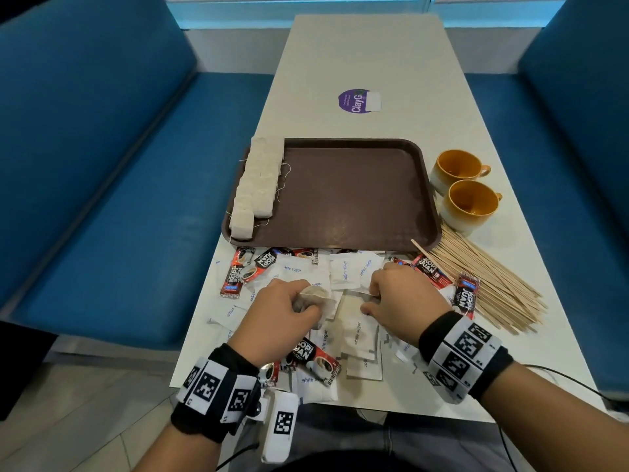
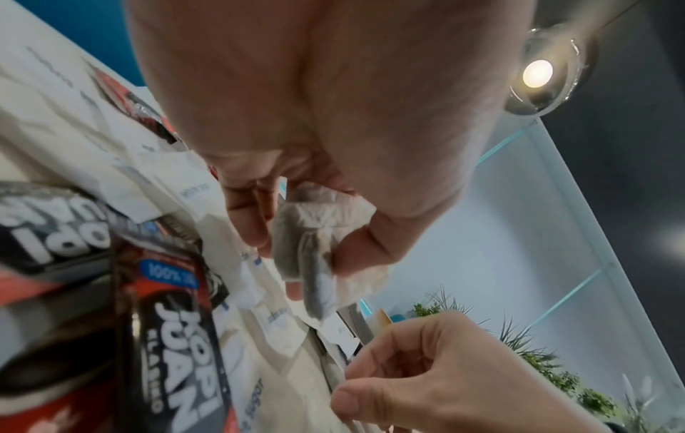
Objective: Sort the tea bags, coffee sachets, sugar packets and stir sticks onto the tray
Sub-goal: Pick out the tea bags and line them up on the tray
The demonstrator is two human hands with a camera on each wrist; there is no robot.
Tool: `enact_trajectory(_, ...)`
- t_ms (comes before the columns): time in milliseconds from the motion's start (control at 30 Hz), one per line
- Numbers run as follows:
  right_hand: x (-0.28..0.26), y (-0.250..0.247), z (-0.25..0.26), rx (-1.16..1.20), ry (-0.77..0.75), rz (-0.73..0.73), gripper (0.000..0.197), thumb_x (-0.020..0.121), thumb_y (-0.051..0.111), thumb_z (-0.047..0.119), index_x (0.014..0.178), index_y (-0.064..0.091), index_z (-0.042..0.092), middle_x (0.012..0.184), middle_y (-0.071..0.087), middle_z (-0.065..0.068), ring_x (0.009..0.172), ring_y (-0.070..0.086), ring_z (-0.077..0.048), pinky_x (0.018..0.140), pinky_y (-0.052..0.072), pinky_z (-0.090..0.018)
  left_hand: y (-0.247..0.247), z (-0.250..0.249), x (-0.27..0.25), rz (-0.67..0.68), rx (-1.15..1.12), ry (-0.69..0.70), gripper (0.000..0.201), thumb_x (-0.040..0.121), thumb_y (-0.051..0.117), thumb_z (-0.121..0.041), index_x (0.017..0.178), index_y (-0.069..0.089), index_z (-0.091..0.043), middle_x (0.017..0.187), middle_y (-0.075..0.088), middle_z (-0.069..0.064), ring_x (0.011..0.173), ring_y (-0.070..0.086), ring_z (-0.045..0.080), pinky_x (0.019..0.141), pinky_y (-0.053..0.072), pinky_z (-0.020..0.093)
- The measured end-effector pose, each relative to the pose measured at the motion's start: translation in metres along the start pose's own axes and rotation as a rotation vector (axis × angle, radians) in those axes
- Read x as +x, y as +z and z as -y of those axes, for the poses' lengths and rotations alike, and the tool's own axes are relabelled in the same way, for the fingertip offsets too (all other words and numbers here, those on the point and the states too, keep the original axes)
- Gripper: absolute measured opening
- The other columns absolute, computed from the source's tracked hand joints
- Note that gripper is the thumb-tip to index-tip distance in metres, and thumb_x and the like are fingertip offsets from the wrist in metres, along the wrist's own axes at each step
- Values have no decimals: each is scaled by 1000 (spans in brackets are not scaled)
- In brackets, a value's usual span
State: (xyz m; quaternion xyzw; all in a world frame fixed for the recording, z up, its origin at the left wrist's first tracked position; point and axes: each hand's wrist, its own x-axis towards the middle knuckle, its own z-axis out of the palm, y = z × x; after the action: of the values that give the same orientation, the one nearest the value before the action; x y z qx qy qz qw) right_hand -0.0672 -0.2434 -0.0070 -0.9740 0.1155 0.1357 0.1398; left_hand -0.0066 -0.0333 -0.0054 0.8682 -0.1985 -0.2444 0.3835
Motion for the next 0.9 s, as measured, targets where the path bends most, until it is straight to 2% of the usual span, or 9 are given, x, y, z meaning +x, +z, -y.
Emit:
enact_trajectory(100,0,0,0,-41,0,6,19,97,61,30,95,71,14,100,66,-4,91,62,-22,78,50,-31,0,-1,0,-49,-39,11,21,87,61,-22,83,63,-1,67,60,14,55,53,6,59,43,31)
enact_trajectory(200,-4,-3,0,-35,9,10,19,95,56,23,91,74,16,95,70,-1,87,65,-22,79,56,-35,0,0,0,-86,-95,5,18,91,63,-14,76,60,-5,56,50,-8,52,46,0,58,41,23)
enact_trajectory(267,-8,-9,0,-11,11,-6,16,94,59,28,91,75,24,93,70,7,88,65,-17,78,57,-35,-1,0,0,-93,-127,12,18,92,64,-12,75,63,-14,56,55,-15,55,49,2,62,47,24)
enact_trajectory(433,-18,-12,-3,72,-104,8,18,93,62,42,83,71,30,88,64,12,88,59,-10,79,54,-33,-4,5,1,-124,-200,10,12,91,64,-13,87,73,-20,82,74,1,80,72,15,81,60,43)
enact_trajectory(533,-24,-7,0,81,-172,122,23,93,64,49,82,73,31,84,63,14,84,58,-8,77,53,-32,-5,7,2,-123,-226,-19,21,83,62,-32,87,70,-14,87,71,14,84,72,30,84,59,55)
enact_trajectory(633,-23,-6,-2,150,-169,168,16,90,71,46,89,78,31,83,66,17,80,61,-3,76,55,-29,-4,7,2,-118,-248,-7,10,89,64,-22,88,72,-17,88,73,12,83,75,20,85,60,53)
enact_trajectory(700,-20,-8,-6,206,-141,118,13,91,71,41,94,78,31,87,68,16,79,61,-1,77,55,-26,-3,8,2,-130,-259,10,10,94,64,-11,90,72,-13,89,73,12,81,74,10,85,61,42)
enact_trajectory(767,-15,-9,-10,203,-110,45,11,95,67,34,102,76,30,92,67,16,83,60,-1,79,52,-23,-3,9,2,-147,-221,28,8,95,64,-11,90,71,-10,88,72,10,78,70,8,80,59,33)
enact_trajectory(900,-4,-3,-12,120,-100,25,19,97,62,35,116,68,33,95,57,15,88,54,-6,85,51,-29,-3,10,2,-142,-233,20,7,93,65,-21,91,71,-21,87,73,4,87,71,25,82,58,53)
